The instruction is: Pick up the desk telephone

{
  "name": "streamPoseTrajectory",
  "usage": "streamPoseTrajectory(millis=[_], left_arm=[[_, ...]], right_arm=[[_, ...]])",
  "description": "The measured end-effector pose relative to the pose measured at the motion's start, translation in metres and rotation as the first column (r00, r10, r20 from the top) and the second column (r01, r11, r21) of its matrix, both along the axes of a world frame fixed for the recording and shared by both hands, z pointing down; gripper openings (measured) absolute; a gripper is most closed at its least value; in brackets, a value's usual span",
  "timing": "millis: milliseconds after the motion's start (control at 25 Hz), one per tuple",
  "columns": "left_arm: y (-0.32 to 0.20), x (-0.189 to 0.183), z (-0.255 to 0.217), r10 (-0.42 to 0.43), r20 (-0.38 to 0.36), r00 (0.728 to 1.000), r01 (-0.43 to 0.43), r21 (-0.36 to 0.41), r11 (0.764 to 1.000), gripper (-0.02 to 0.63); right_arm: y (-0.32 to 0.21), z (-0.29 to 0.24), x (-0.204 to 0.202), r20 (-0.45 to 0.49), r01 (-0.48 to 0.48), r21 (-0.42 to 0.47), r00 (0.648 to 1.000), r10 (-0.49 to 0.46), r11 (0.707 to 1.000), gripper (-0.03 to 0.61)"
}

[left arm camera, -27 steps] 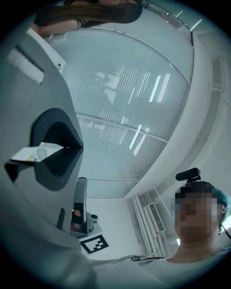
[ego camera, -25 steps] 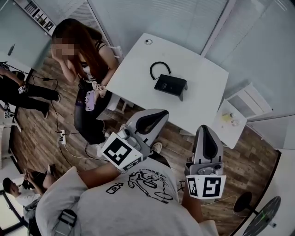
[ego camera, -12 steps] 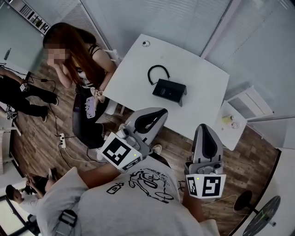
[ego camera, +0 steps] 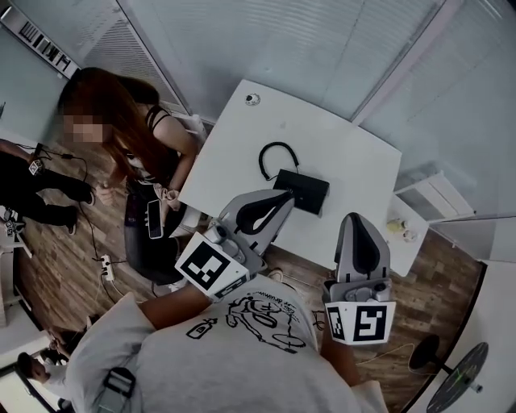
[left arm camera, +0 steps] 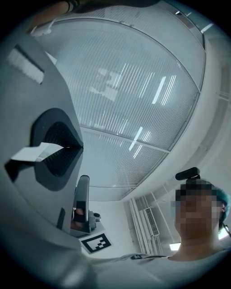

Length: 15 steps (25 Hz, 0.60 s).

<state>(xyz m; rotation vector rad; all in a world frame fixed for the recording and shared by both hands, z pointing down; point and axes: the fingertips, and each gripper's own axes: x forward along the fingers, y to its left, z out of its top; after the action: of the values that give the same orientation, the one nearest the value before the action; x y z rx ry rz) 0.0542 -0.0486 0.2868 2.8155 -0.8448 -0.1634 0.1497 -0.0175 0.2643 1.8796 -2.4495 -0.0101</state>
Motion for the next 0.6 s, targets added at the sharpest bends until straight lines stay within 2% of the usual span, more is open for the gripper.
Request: streamPoseTrajectory(millis=[280, 600], left_arm=[[-0.05, -0.017, 0.001, 0.024, -0.016, 1.0, -0.024, -0.009, 1.0, 0.005], [-0.079, -0.026, 0.011, 0.062, -0.02, 0.998, -0.062, -0.028, 0.998, 0.005]], right_arm=[[-0.048, -0.002, -0.019, -0.013, -0.021, -0.005, 1.0, 0.021, 1.0, 0.006], [-0.076, 0.006, -0.03, -0.029, -0.047, -0.023, 0.999, 0.046, 0.999, 0.006]])
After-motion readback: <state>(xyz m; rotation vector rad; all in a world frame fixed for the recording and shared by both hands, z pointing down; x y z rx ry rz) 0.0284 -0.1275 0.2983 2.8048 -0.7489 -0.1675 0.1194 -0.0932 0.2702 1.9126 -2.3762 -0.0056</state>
